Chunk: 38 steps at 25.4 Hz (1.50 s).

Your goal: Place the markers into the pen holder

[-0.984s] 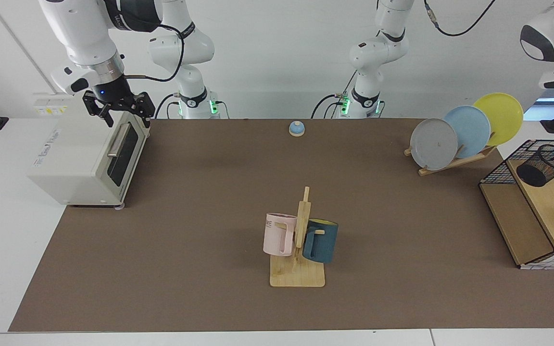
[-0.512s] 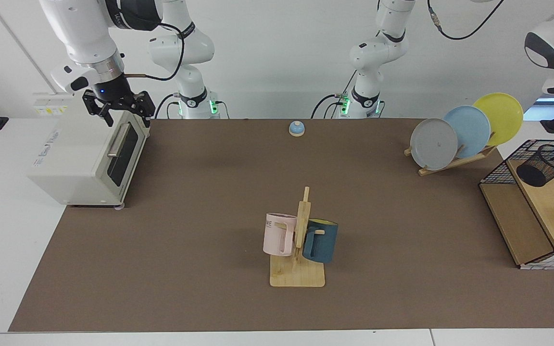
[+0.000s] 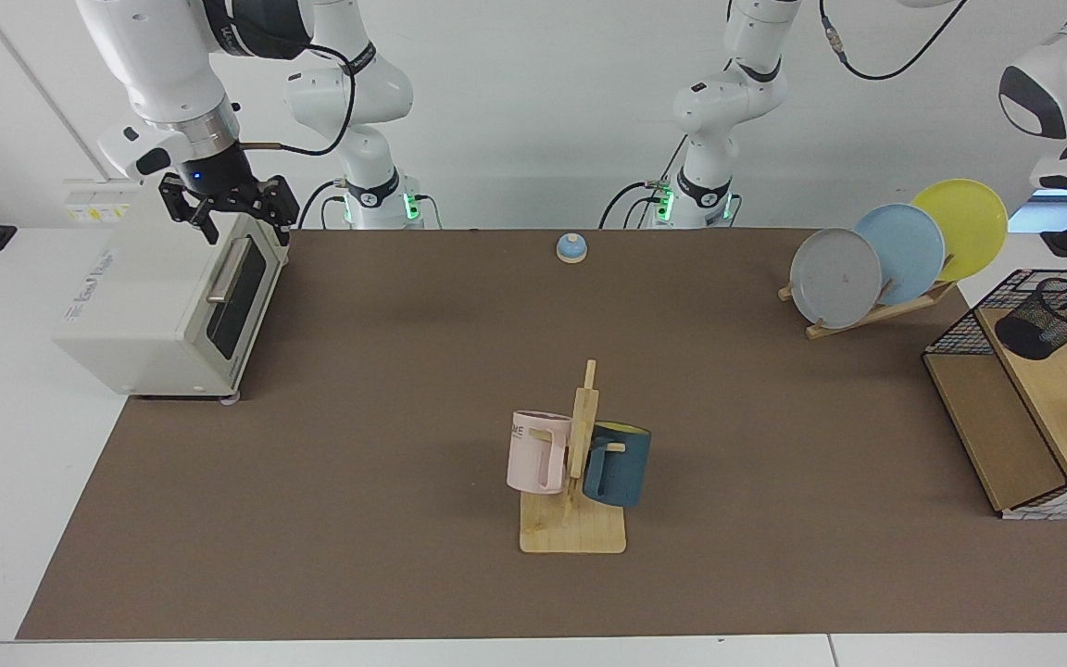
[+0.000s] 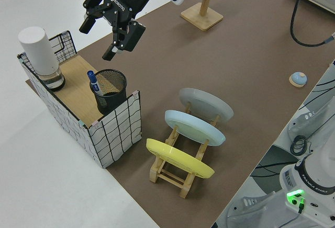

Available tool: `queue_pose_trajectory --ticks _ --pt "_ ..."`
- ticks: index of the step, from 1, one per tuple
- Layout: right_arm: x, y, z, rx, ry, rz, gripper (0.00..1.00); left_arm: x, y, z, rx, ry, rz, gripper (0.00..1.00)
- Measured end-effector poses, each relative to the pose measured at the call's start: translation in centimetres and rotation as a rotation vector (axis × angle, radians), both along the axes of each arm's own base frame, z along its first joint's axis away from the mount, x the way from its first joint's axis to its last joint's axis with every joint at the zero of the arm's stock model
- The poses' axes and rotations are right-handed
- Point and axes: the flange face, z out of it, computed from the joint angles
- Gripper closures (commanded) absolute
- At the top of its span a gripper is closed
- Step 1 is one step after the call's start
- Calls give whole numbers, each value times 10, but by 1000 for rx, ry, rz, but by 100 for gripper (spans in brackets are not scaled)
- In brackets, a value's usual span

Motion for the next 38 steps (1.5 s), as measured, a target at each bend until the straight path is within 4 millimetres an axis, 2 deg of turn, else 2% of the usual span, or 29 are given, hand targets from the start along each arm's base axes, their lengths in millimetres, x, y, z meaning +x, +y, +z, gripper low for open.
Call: queue_pose_trajectory --ticks 4,10,14,19,22,28,33,38 --pt "0 0 0 0 0 0 0 3 -24 -10 -80 -9 83 0" --pt "0 0 0 0 0 0 0 8 -84 -34 -260 -26 236 0" --pt "0 1 0 0 0 1 0 0 -113 -50 -361 -60 404 0" --pt "0 6 0 48 0 -1 0 -8 -148 -58 -466 -108 580 0" --pt "-1 8 1 61 -1 0 0 -10 -173 -61 -505 -151 685 0" --pt "-2 7 3 61 -3 0 0 -13 -238 -66 -582 -243 975 0" --pt "-2 8 3 61 -3 0 0 -15 -258 -63 -647 -321 1220 0" --pt "-2 8 3 64 -3 0 0 -15 -277 -43 -691 -409 1370 0"
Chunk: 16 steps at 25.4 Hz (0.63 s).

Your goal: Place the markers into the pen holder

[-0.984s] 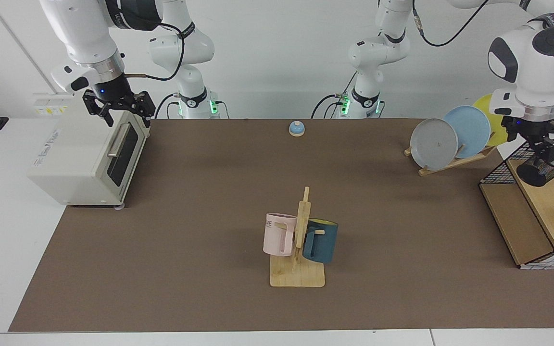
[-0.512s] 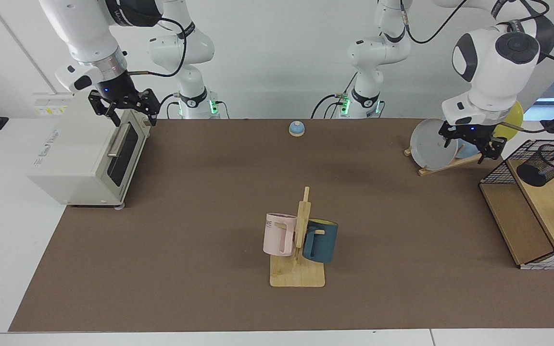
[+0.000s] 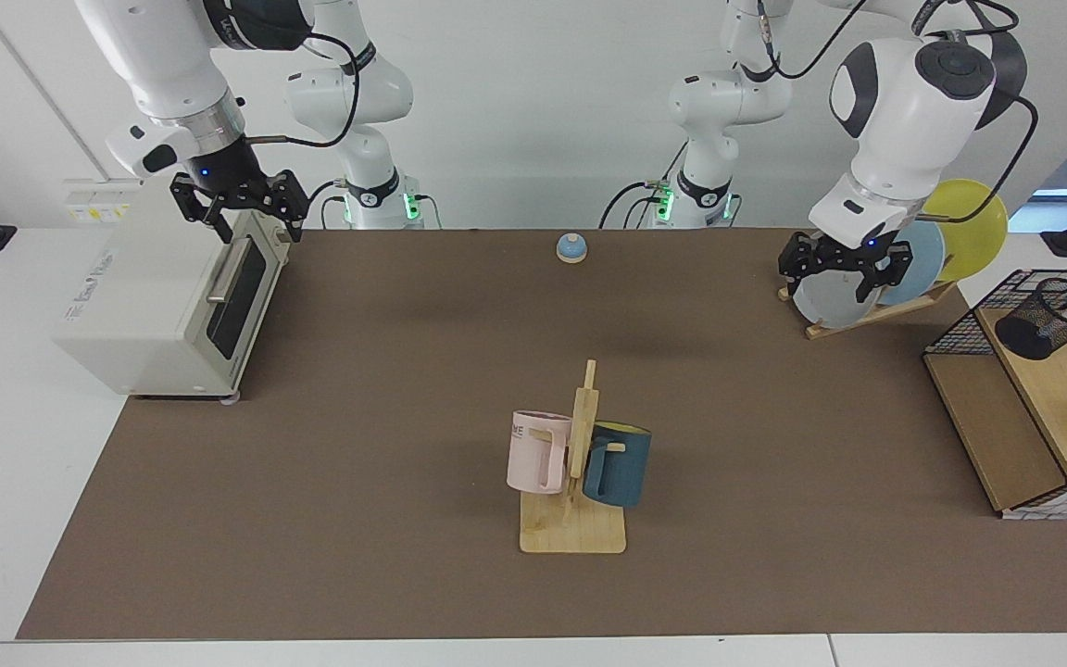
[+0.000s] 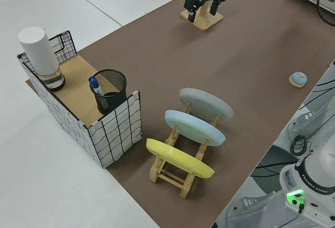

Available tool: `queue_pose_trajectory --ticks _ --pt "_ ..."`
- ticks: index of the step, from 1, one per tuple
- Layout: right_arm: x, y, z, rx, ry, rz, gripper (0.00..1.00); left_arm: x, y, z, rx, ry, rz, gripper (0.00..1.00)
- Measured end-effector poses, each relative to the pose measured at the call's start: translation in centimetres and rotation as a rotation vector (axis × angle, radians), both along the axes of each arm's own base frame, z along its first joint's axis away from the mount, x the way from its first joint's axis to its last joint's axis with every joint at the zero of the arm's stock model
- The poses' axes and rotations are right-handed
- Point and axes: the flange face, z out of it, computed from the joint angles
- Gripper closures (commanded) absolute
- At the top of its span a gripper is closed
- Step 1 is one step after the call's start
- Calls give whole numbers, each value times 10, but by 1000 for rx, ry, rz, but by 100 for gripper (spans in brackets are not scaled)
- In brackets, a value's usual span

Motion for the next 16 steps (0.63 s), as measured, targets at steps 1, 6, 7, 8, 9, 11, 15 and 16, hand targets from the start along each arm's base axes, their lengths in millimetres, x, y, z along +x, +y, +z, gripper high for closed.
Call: queue_pose_trajectory --ticks 1,6,7,8,9,11,15,16 --pt "0 0 0 0 0 0 0 0 -1 5 -2 -11 13 0" --pt "0 -2 0 0 0 -3 0 2 12 25 -9 -55 88 0" --pt "0 -2 0 0 0 -4 0 2 15 27 -16 -58 105 0" --pt "0 -2 0 0 0 -4 0 2 17 29 -25 -61 120 0" --pt "0 -2 0 1 0 -3 0 1 18 31 -32 -64 130 0" --pt "0 -1 0 2 0 -3 0 -2 18 36 -42 -73 143 0" --pt "0 0 0 4 0 -1 0 -6 16 45 -43 -89 143 0" --pt "0 0 0 4 0 -1 0 -6 16 46 -43 -91 142 0"
